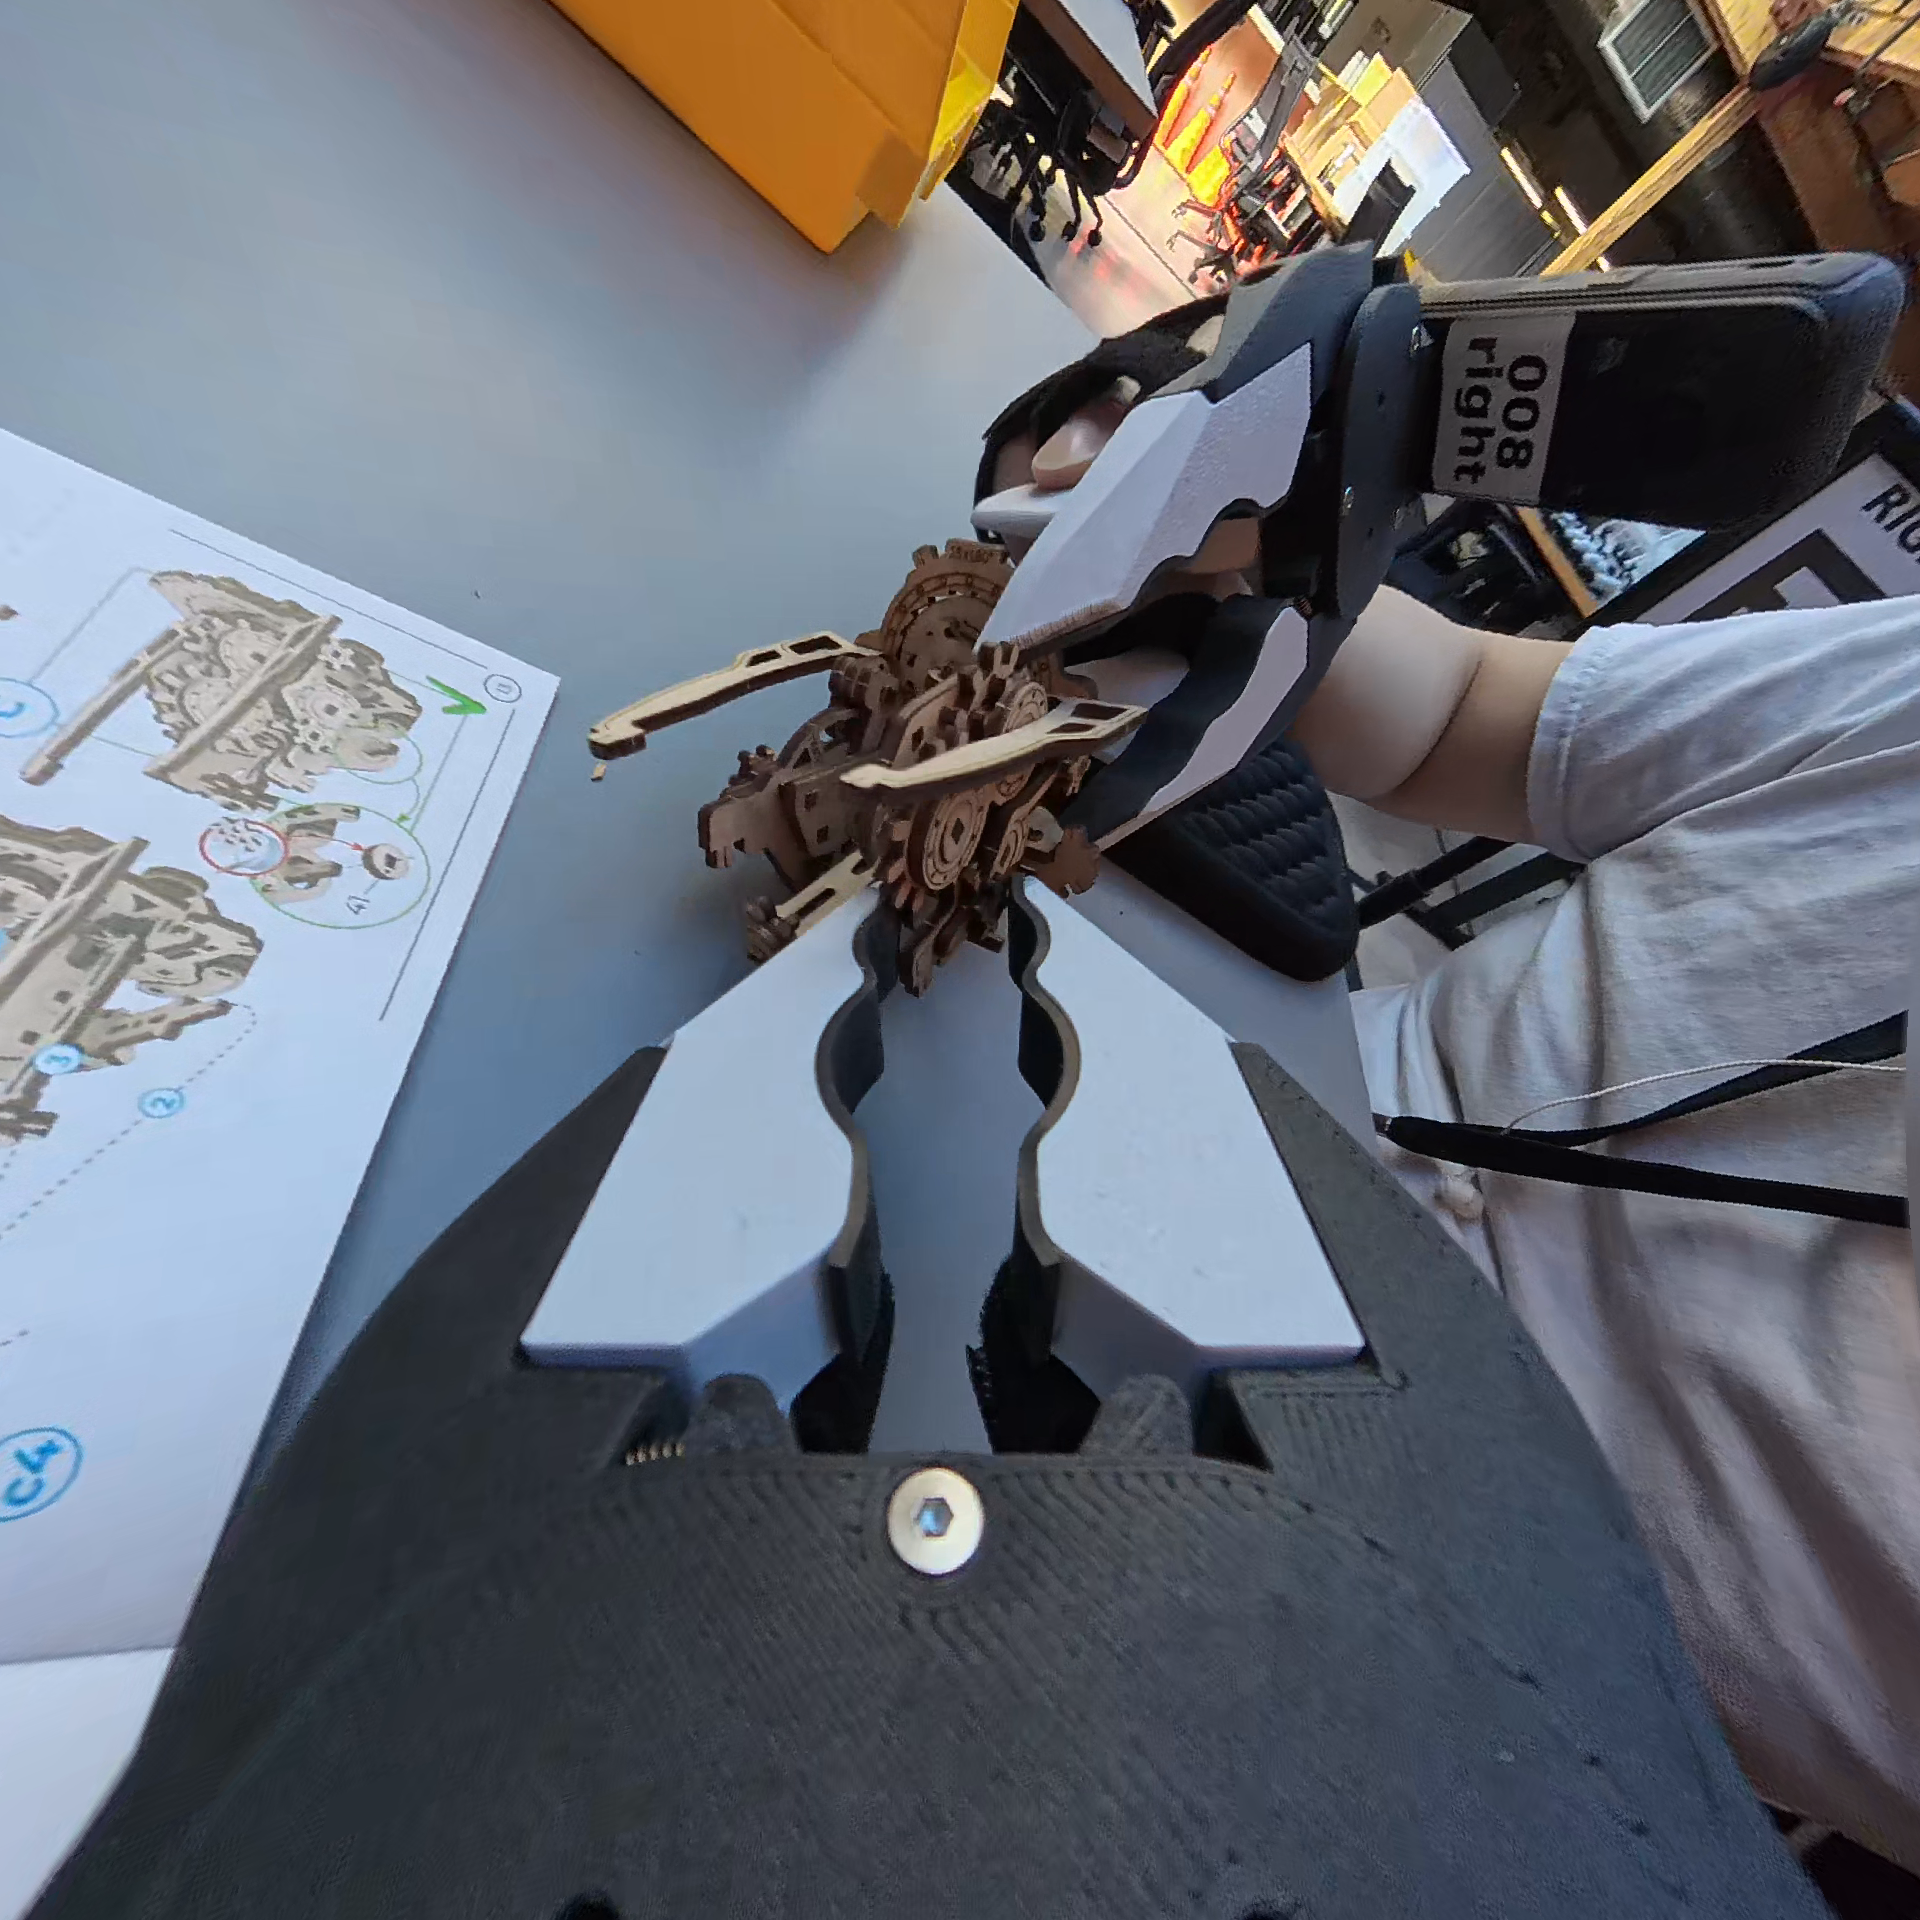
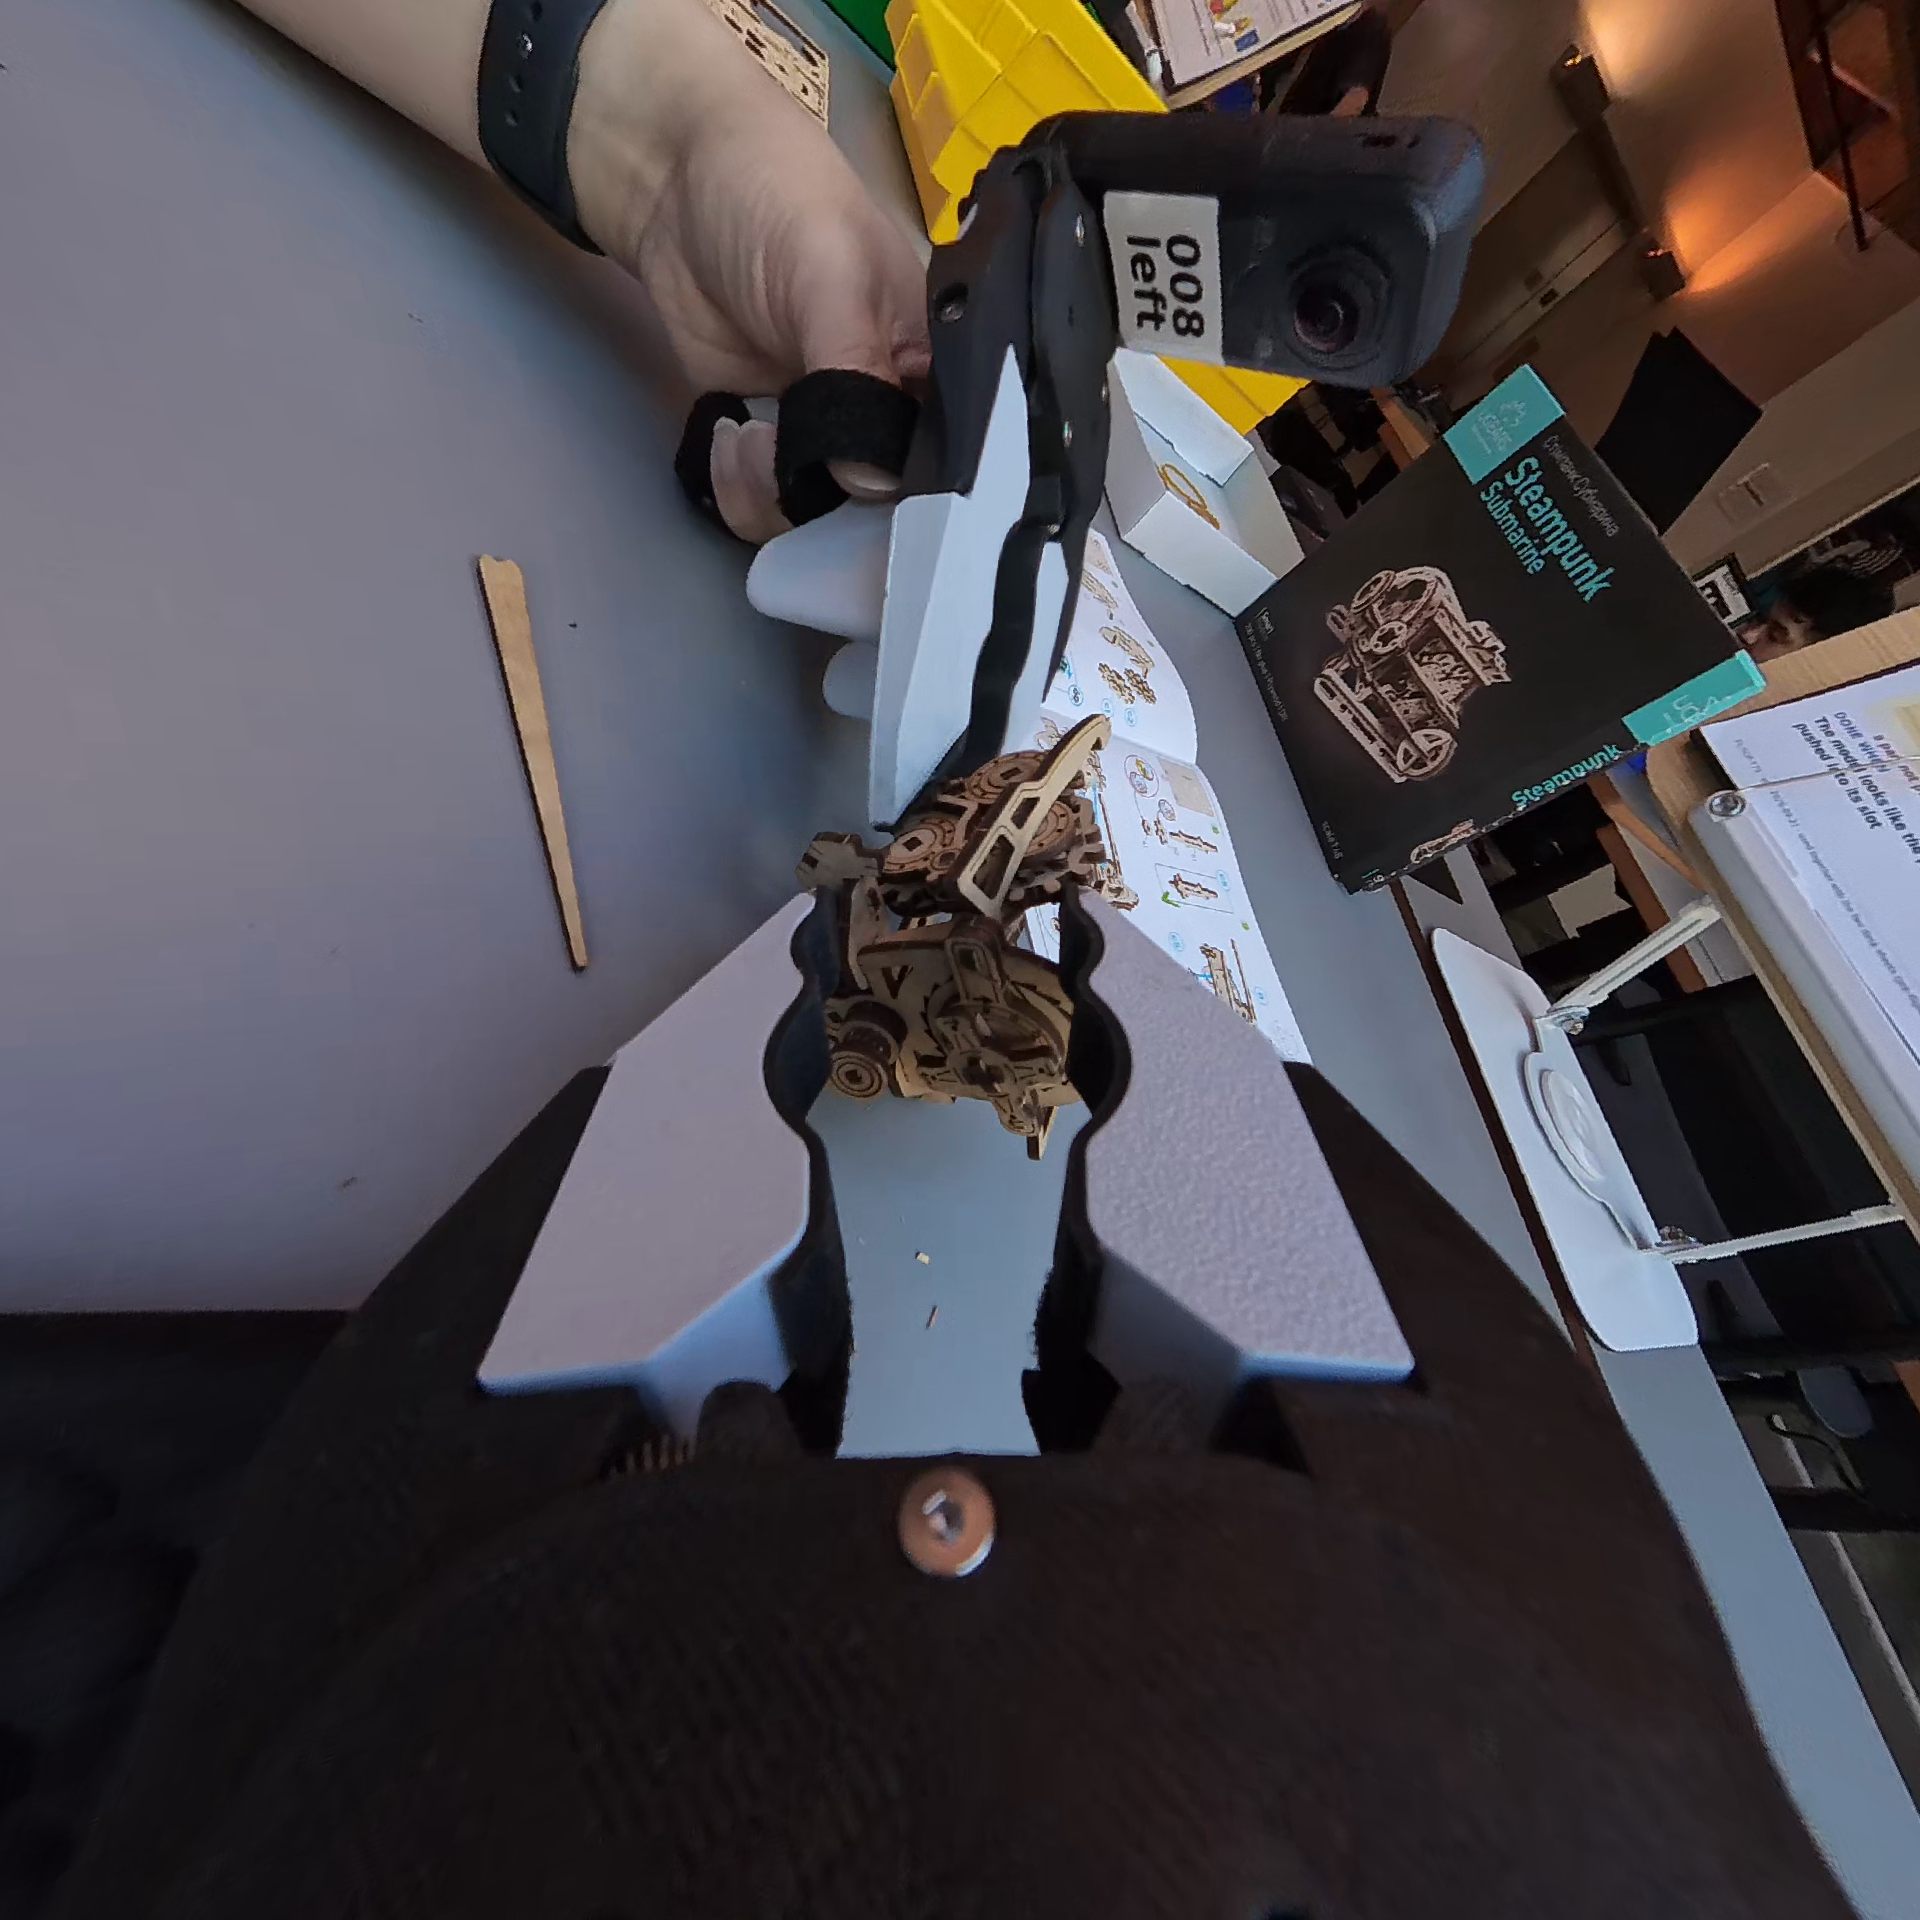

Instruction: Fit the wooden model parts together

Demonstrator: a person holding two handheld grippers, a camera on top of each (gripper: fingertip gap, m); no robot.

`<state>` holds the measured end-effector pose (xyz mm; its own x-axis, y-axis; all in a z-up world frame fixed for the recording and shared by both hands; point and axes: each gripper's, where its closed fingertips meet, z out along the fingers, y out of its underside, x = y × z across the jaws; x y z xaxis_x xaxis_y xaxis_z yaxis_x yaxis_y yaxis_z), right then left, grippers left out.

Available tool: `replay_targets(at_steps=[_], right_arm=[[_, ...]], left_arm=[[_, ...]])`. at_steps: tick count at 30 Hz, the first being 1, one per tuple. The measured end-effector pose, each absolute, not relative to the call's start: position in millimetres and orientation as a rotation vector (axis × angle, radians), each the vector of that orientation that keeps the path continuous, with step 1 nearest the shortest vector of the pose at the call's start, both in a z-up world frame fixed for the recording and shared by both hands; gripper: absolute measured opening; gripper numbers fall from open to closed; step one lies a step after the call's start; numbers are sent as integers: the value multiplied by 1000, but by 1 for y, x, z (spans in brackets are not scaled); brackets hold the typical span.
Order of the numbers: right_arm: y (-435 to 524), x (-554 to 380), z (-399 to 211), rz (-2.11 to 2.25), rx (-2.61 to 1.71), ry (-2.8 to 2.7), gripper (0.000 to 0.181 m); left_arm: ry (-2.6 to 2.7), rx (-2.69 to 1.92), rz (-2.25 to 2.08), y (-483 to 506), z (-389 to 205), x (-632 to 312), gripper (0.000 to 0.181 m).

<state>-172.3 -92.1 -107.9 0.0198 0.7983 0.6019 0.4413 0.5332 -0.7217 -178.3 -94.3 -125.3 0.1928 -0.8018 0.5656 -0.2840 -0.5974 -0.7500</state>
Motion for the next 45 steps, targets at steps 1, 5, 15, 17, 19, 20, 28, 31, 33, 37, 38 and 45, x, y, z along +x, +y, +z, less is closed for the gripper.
replay_targets(at_steps=[1, 5, 15, 17, 19, 20, 28, 31, 33, 37, 38, 45], right_arm=[[-92, -172, -108, 386, -1074, -1614, 41], [-92, -172, -108, 380, -1078, -1608, 42], [-96, -168, -111, 267, -1045, -1648, 42], [-96, -166, -112, 205, -1028, -1671, 42], [-97, -166, -113, 168, -1015, -1697, 41], [-98, -165, -113, 144, -1004, -1710, 40], [-105, -158, -115, 159, -1007, -1915, 27], [-106, -157, -117, 201, -1057, -1993, 31], [-103, -157, -116, 189, -1067, -2017, 31], [-102, -158, -123, 159, -1073, -2062, 33], [-102, -159, -123, 166, -1080, -2056, 33], [-103, -161, -121, 166, -1136, -1922, 39]], left_arm=[[998, -1999, -1437, -95, -125, -178, 19], [988, -2004, -1458, -94, -125, -178, 19], [1038, -1994, -1374, -97, -128, -178, 19], [1039, -1998, -1367, -97, -129, -178, 19], [1041, -2002, -1360, -96, -130, -178, 19], [1042, -2003, -1358, -97, -130, -178, 19], [1084, -2001, -1320, -98, -132, -177, 19], [1083, -1999, -1317, -98, -132, -178, 19], [1089, -1995, -1307, -98, -132, -178, 19], [1092, -1996, -1303, -98, -132, -178, 19], [1088, -1997, -1305, -98, -132, -178, 19], [1087, -1997, -1298, -98, -132, -179, 19]])
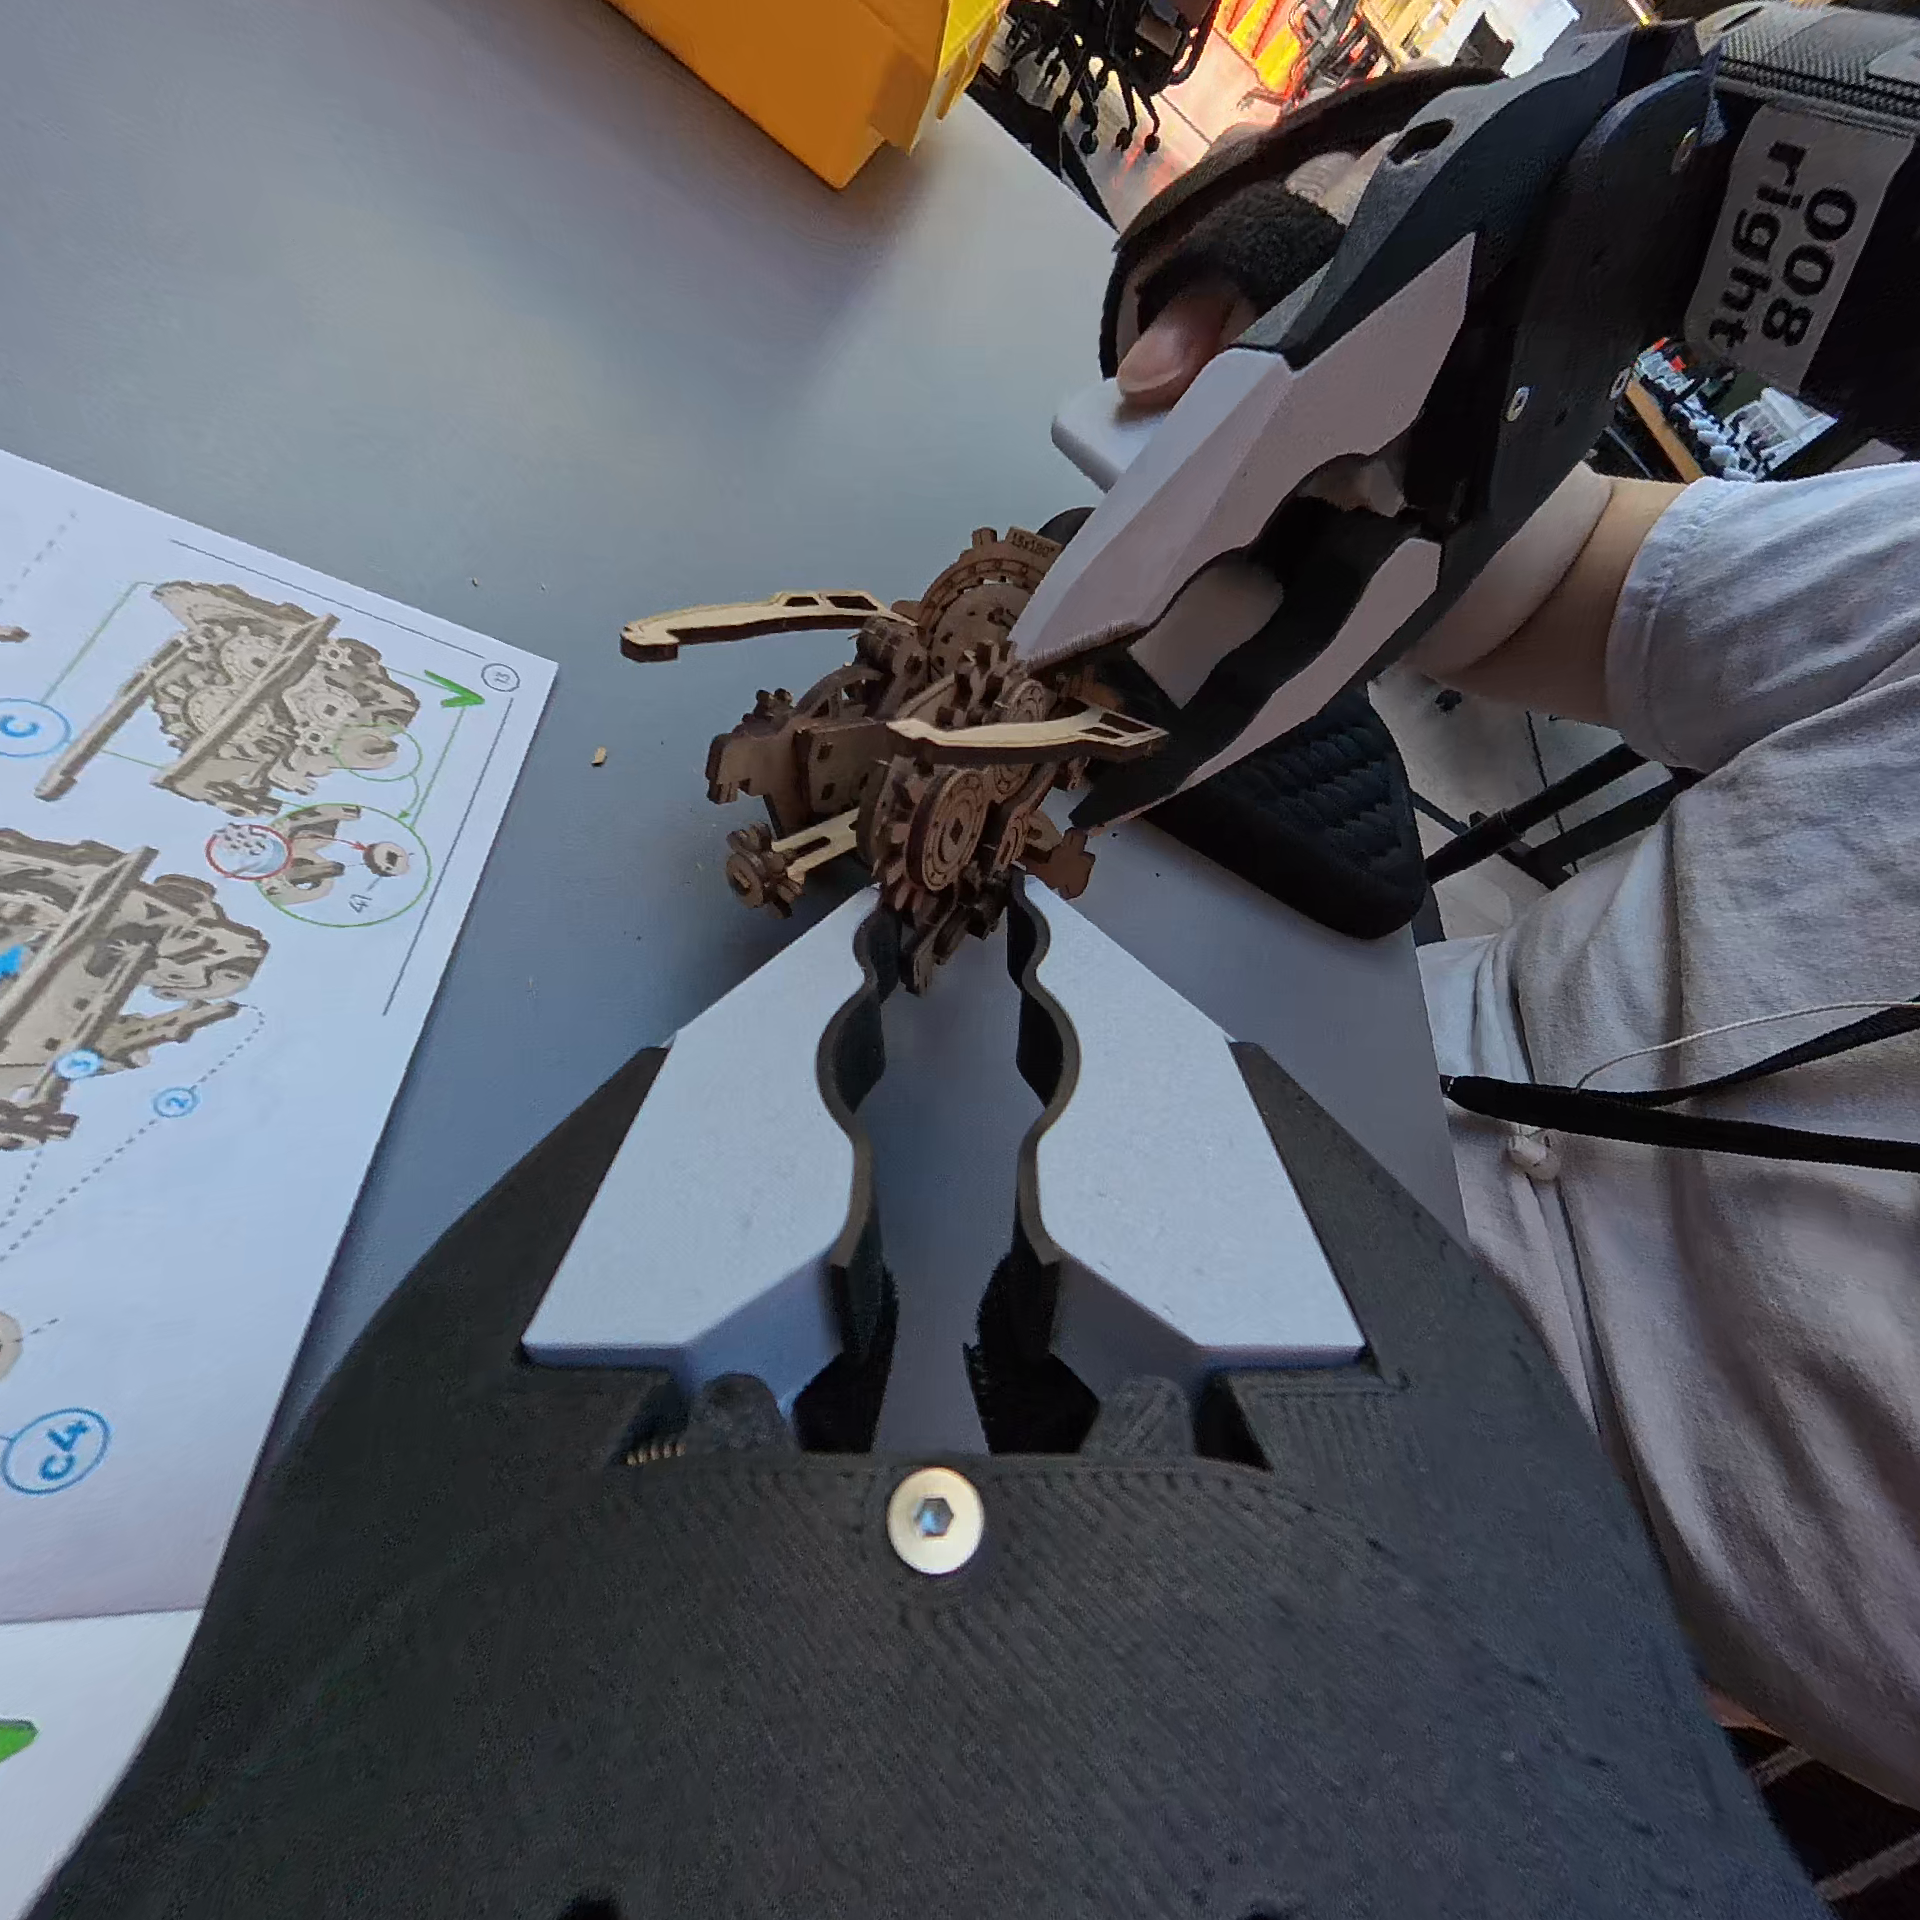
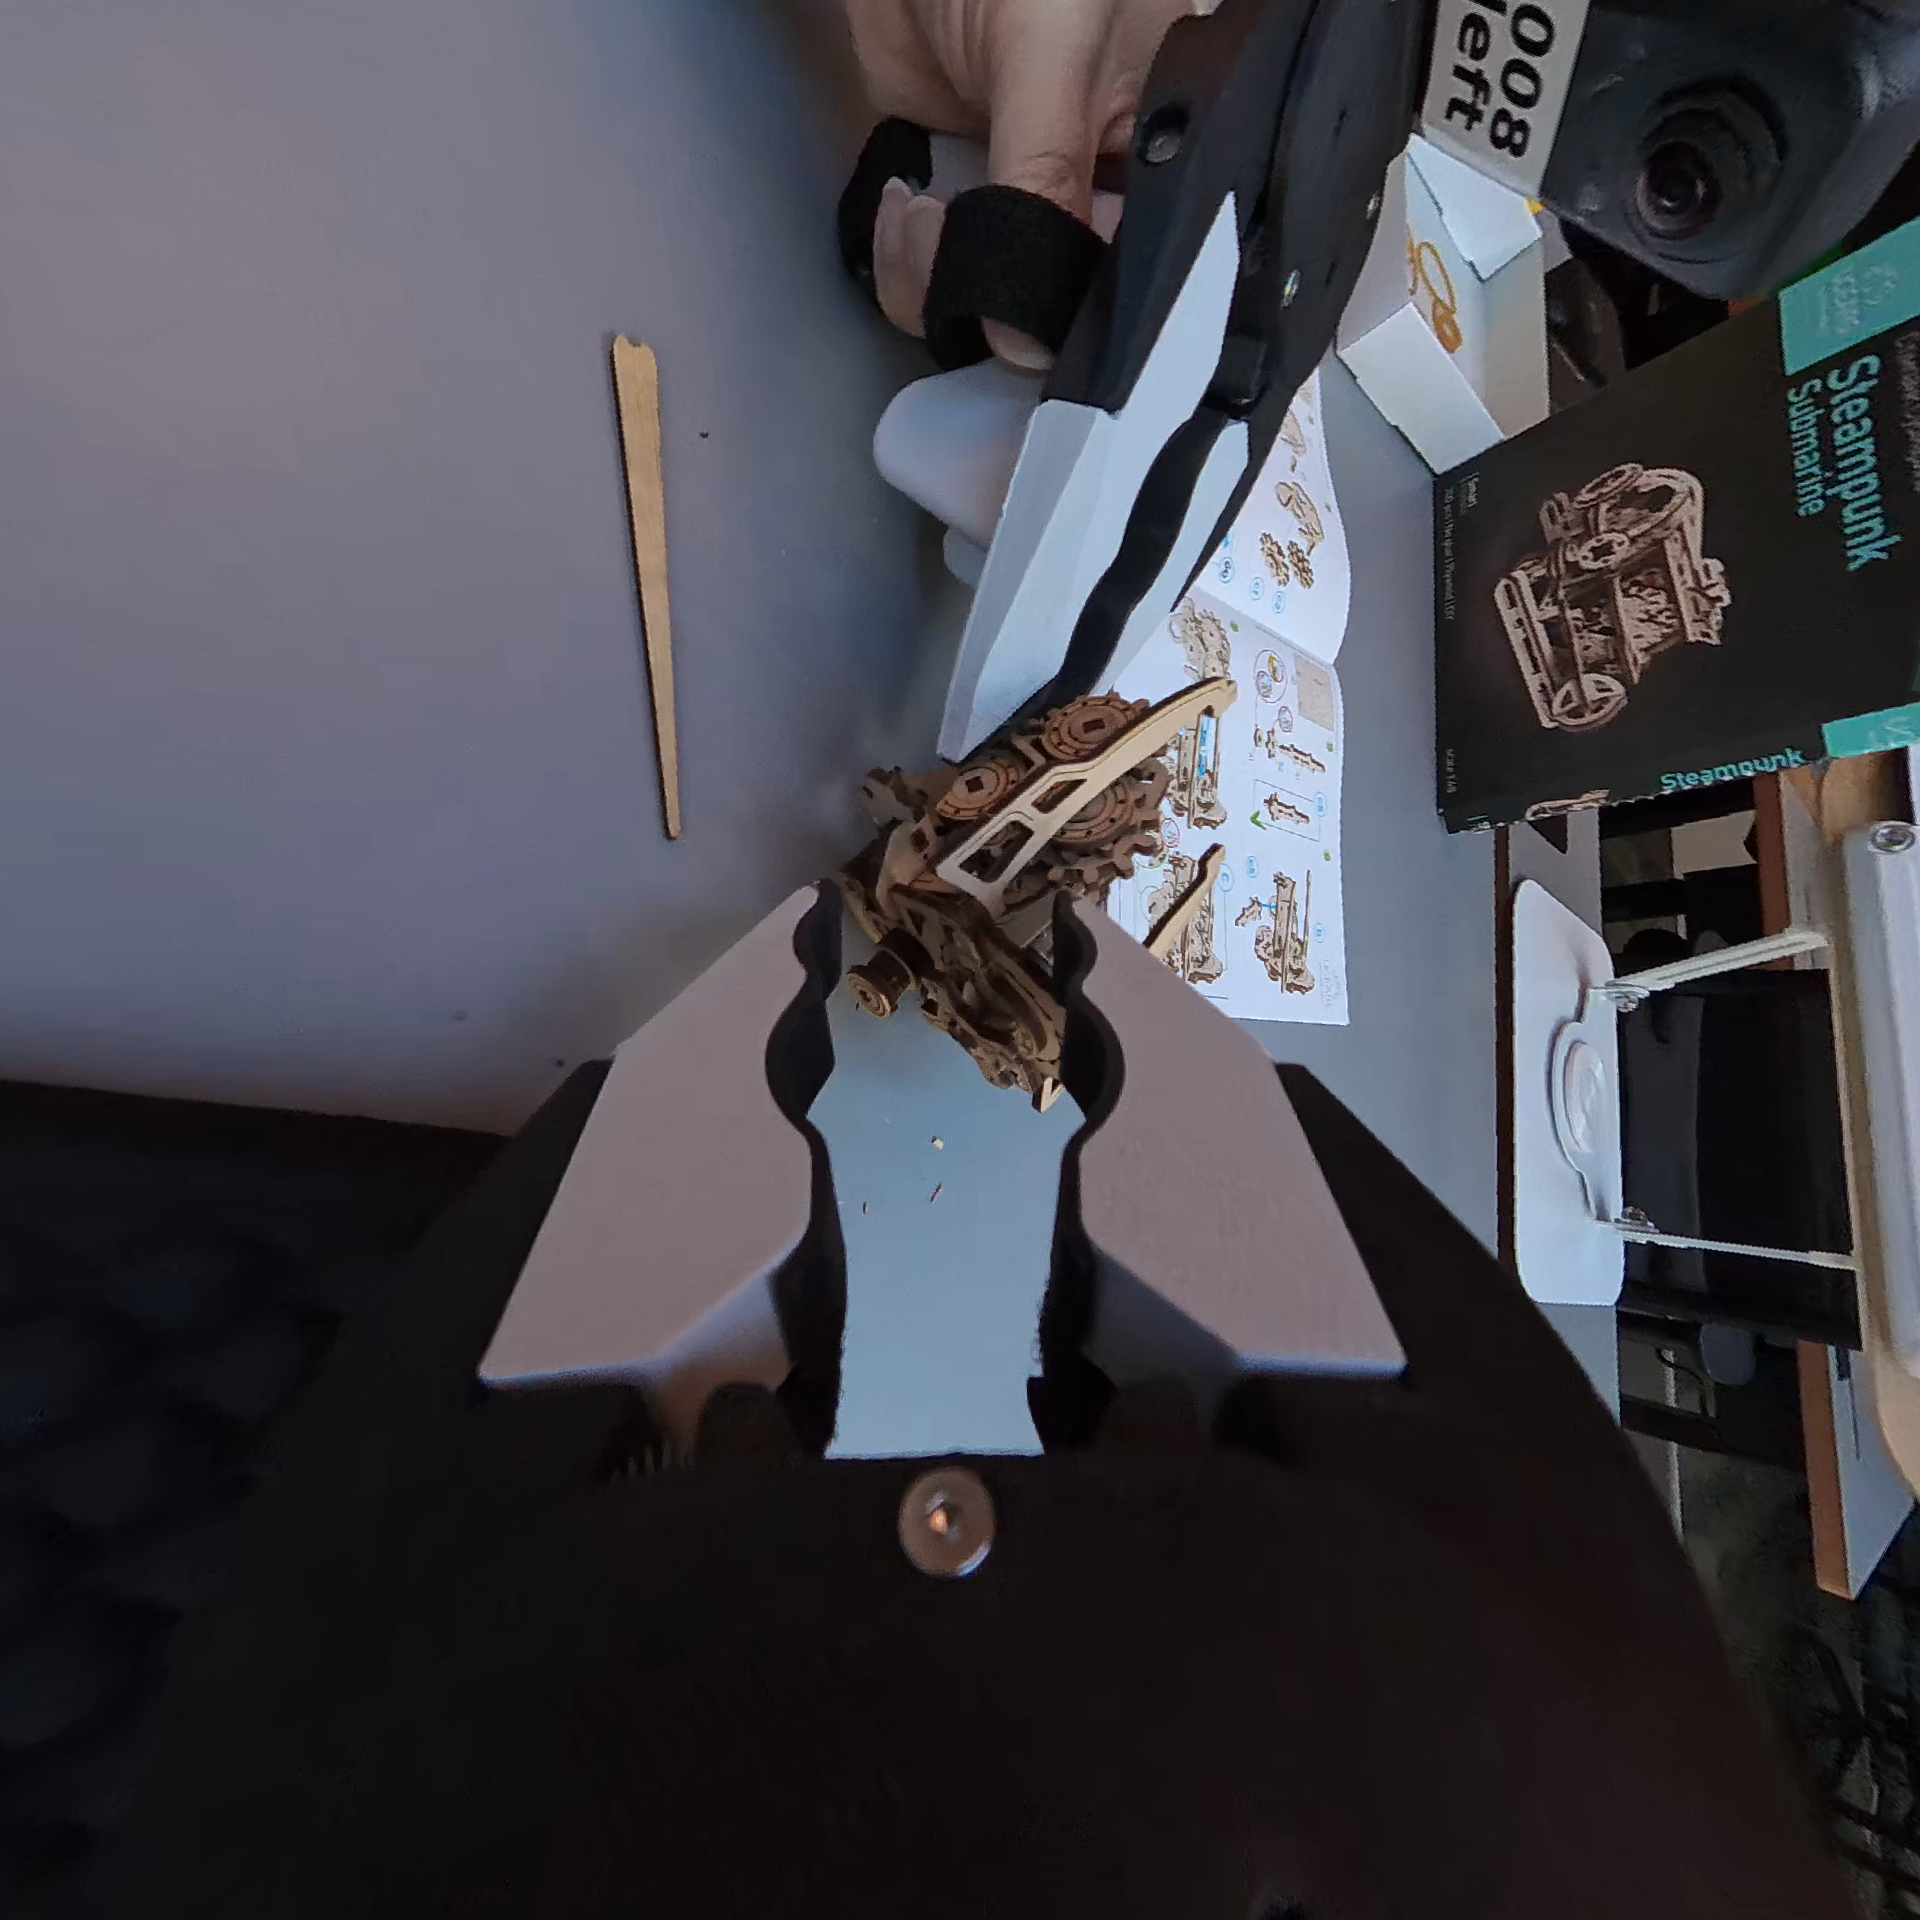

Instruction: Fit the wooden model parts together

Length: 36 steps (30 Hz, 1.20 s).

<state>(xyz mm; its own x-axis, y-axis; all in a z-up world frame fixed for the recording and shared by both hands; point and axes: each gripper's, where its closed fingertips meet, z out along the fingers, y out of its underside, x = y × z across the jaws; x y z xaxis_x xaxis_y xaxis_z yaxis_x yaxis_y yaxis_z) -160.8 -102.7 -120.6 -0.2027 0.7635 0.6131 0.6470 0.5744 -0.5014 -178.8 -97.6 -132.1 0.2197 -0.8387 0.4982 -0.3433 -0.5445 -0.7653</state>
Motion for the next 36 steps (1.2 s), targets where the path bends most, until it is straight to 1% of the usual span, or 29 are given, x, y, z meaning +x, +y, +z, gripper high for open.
replay_targets(at_steps=[13, 15, 19, 36], right_arm=[[-97, -163, -124, 8, -1206, -1839, 39], [-96, -164, -122, -12, -1222, -1819, 34], [-95, -165, -123, -76, -1211, -1810, 33], [-94, -162, -124, -79, -1177, -1833, 29]], left_arm=[[1083, -1996, -1291, -97, -132, -178, 19], [1080, -1996, -1286, -96, -131, -178, 19], [1073, -1998, -1275, -94, -132, -178, 19], [1110, -1989, -1246, -93, -132, -177, 19]])
